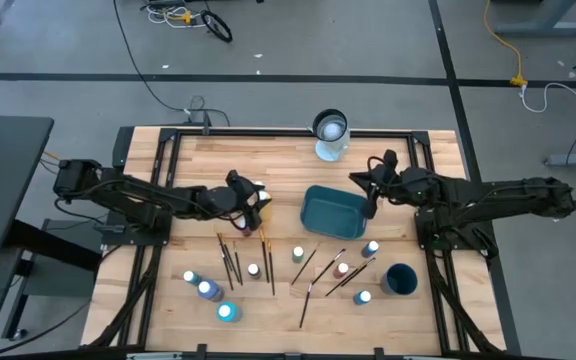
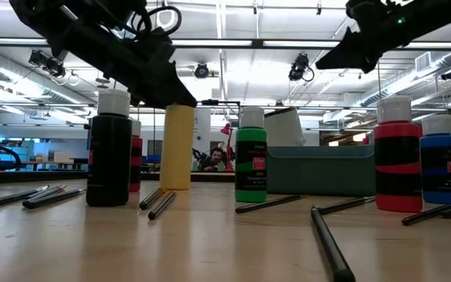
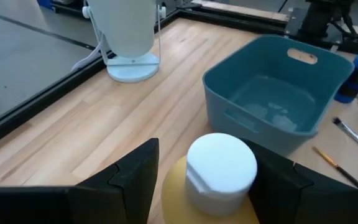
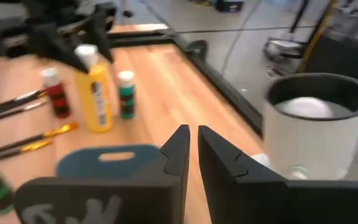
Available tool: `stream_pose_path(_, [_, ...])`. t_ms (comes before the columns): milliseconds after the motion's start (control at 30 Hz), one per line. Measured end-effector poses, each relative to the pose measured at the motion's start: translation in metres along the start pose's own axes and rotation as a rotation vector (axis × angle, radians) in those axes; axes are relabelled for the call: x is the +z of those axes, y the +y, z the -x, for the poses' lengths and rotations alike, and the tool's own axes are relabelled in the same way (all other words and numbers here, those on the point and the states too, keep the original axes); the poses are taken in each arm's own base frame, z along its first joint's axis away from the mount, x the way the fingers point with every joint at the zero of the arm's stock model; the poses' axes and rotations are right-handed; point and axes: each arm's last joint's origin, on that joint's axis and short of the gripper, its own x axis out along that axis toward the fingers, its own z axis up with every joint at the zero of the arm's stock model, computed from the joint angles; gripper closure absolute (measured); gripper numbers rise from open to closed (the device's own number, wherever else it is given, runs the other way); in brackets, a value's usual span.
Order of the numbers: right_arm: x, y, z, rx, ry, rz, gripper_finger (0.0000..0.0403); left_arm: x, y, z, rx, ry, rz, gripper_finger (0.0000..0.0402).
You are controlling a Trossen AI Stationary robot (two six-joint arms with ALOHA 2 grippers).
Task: Pick & Place Paint Supplies
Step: Put the large yellow paint bottle into the green bin
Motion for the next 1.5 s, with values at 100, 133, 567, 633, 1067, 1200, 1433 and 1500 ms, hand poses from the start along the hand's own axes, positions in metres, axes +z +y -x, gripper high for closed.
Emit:
stream_pose_path(100, [0.001,0.001,-0.001,0.026,-0.005,-0.001,0.0363,0.001,0.001,0.002,0.002,-0.004,0.002,0.0188])
stream_pose_path(133, [0.000,0.001,-0.001,0.025,-0.002,0.001,0.0361,0.001,0.001,0.002,0.006,-0.004,0.001,0.0196])
stream_pose_path(567, [0.000,0.001,-0.001,0.014,-0.004,0.010,0.0277,0.015,-0.004,0.006,-0.023,-0.088,0.007,0.0278])
stream_pose_path(633, [0.001,0.001,-0.001,0.014,-0.006,0.009,0.0270,0.032,-0.008,0.011,-0.040,-0.145,0.003,0.0278])
stream_pose_path(1067, [0.005,0.001,0.000,0.011,-0.054,0.030,0.0266,0.104,-0.046,-0.008,-0.249,-0.319,-0.133,0.0276])
stream_pose_path(1200, [0.005,0.000,0.000,0.002,-0.054,0.055,0.0266,0.102,-0.055,-0.041,-0.219,-0.277,-0.147,0.0276])
stream_pose_path(1433, [0.003,-0.002,0.000,-0.074,-0.026,0.127,0.0266,0.087,-0.063,-0.099,-0.204,-0.195,-0.106,0.0275])
stream_pose_path(1500, [0.003,-0.002,0.000,-0.073,-0.024,0.137,0.0266,0.082,-0.060,-0.109,-0.188,-0.177,-0.099,0.0276])
